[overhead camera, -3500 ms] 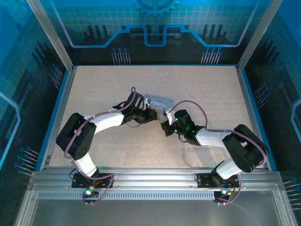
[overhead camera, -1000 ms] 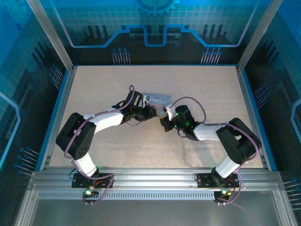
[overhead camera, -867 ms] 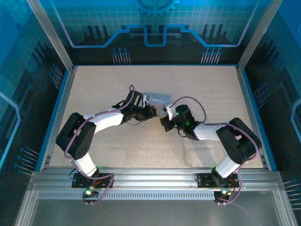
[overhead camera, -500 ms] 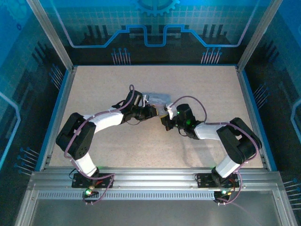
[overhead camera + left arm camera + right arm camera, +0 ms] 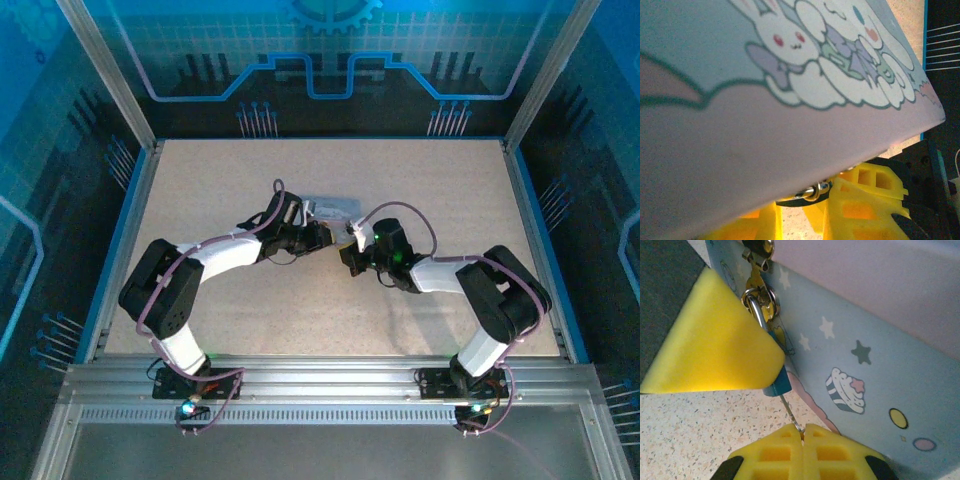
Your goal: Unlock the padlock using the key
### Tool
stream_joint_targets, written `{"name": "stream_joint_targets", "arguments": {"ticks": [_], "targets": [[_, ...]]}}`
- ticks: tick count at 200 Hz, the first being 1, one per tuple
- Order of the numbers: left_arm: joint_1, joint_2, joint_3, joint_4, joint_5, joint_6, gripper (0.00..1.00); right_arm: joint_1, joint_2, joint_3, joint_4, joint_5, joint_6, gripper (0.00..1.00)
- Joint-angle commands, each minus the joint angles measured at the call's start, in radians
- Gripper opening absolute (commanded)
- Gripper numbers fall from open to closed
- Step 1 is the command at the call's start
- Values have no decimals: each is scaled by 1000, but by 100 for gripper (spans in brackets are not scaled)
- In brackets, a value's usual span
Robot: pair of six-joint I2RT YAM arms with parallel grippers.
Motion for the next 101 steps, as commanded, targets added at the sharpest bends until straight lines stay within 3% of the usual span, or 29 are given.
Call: {"name": "stream_joint_targets", "arguments": {"ticks": [1,101], "targets": [[-29,-5,12,-9,105,-11,14,-4,14,52,99,32,13,0],[-26,-11,10,-26,96,-2,14,-12,-33,11,90,72,11,0]]}}
